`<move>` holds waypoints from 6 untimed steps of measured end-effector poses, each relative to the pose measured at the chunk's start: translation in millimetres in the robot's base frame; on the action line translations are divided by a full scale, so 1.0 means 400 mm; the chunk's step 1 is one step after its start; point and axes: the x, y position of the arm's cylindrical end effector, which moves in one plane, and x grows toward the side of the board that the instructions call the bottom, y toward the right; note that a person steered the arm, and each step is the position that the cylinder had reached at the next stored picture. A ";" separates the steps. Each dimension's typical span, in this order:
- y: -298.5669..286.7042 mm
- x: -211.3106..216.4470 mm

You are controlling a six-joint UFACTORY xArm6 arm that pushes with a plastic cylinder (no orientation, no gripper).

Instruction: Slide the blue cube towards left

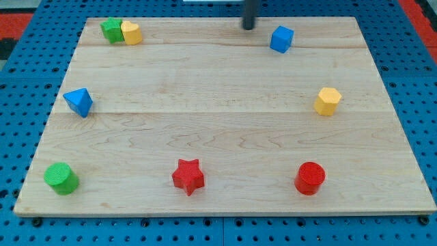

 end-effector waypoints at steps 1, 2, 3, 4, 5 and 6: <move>0.129 -0.058; 0.369 0.041; 0.361 0.099; 0.064 0.061; -0.133 0.049; 0.097 0.042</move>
